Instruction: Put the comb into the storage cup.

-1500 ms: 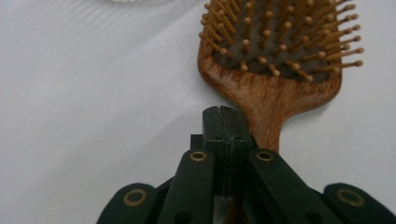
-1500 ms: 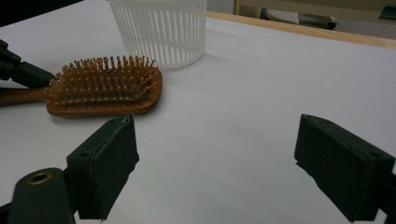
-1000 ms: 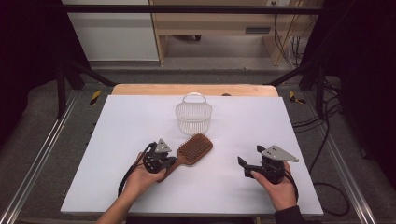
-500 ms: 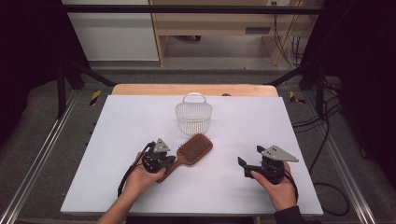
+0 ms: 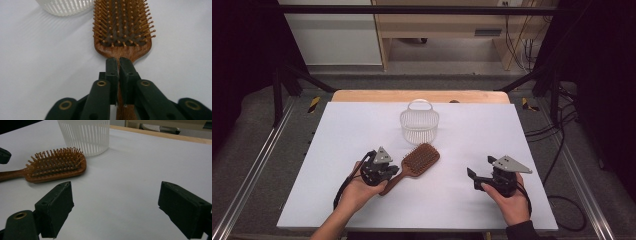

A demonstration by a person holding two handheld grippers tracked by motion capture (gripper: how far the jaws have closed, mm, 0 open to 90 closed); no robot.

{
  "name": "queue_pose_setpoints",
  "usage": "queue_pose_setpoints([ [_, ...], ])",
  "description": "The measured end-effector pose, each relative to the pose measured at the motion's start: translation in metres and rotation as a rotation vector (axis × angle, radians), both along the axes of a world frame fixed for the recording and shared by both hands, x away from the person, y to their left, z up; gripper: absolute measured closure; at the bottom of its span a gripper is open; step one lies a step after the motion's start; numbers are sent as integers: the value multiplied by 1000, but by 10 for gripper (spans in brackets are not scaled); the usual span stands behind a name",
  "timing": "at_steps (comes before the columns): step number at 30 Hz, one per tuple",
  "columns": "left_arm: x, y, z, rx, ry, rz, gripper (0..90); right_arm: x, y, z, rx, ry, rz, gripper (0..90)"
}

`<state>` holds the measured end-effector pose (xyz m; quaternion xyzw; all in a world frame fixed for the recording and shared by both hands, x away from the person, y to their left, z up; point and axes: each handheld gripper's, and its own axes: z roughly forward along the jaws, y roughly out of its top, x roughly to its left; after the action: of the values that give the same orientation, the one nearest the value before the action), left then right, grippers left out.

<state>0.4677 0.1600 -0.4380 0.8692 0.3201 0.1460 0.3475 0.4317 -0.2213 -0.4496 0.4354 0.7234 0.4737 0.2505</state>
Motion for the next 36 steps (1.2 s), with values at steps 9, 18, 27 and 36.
queue_pose_setpoints([
  [9, 2, -6, 1, 17, 2, -15, 404, 1, 0, 0, -4, 3, 4, 126],
  [18, 10, -13, 2, 40, 23, 4, 67, 0, 0, 0, -4, 5, 6, 120],
  [27, 15, -20, -5, 94, 59, -23, 55, 1, 0, -1, -3, 9, 7, 115],
  [36, 14, -23, -11, 119, 85, -45, 56, 1, 0, -1, -3, 9, 10, 112],
])
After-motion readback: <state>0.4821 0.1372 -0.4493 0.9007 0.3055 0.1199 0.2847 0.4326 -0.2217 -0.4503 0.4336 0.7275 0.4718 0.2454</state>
